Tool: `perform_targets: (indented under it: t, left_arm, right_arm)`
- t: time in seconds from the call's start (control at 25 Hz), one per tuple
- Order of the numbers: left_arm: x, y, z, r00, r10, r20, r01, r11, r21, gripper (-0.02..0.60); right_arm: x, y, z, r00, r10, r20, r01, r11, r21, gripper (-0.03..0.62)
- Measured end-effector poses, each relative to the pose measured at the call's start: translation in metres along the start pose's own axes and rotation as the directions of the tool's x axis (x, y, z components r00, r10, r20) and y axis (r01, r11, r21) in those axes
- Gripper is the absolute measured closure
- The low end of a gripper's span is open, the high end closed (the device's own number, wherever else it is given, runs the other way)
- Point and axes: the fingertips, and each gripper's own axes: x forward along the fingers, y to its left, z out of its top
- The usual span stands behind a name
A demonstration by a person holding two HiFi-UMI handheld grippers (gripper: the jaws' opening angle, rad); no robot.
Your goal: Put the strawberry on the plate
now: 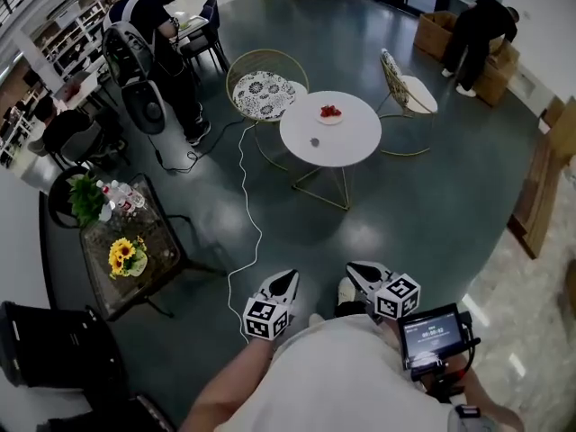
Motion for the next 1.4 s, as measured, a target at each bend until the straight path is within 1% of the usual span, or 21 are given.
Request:
perform_targets:
  t: [0.08,0.24,0.36,0.48,0.76,0.88,0.96,1.16,1.24,1.4]
  left_arm:
    - [0.007,0.003,0.002,1.000,0.002,0.009,-0.002,1.000,0.001,0.575]
    - [0.022,0.023,0.017,0.999,0.031,0.031,-0.031,1.000,0.004,0.575]
    - [0.030,0.032,0.023,0.999,0.043,0.024,-0.043,0.999,-0.009,0.575]
    - [0.046,0.035,0.028,0.999,0.046,0.017,-0.046,0.999,-0.022,0.575]
    - [0.091,0.044,0.048,0.999,0.043,0.006,-0.043,0.999,-0.024,0.575]
    - [0.109,0.045,0.059,0.999,0.043,0.001,-0.043,0.999,-0.022,0.575]
    - [0.125,0.048,0.066,0.999,0.050,-0.002,-0.050,0.999,-0.020,0.575]
    - [0.186,0.064,0.084,0.996,0.086,-0.014,-0.086,0.996,-0.018,0.575]
    - [0.189,0.065,0.084,0.996,0.088,-0.019,-0.089,0.996,-0.022,0.575]
    - [0.180,0.055,0.076,0.997,0.079,-0.028,-0.080,0.996,-0.045,0.575]
  right_arm:
    - [0.005,-0.008,-0.001,1.000,0.001,0.000,-0.001,1.000,0.002,0.588]
    - [0.030,-0.025,0.019,1.000,0.029,0.006,-0.028,0.999,-0.025,0.588]
    - [0.039,-0.033,0.032,0.999,0.044,-0.009,-0.044,0.998,-0.033,0.588]
    - [0.041,-0.048,0.043,0.999,0.043,-0.012,-0.044,0.998,-0.034,0.588]
    - [0.052,-0.088,0.066,0.998,0.050,-0.026,-0.051,0.998,-0.032,0.588]
    - [0.055,-0.105,0.075,0.999,0.050,-0.016,-0.050,0.999,-0.015,0.588]
    - [0.060,-0.121,0.079,0.998,0.059,-0.012,-0.059,0.998,-0.002,0.588]
    - [0.082,-0.183,0.098,0.995,0.101,-0.016,-0.100,0.995,0.019,0.587]
    - [0.083,-0.186,0.097,0.994,0.107,-0.018,-0.107,0.994,0.025,0.588]
    - [0.072,-0.176,0.086,0.994,0.104,-0.030,-0.103,0.994,0.043,0.588]
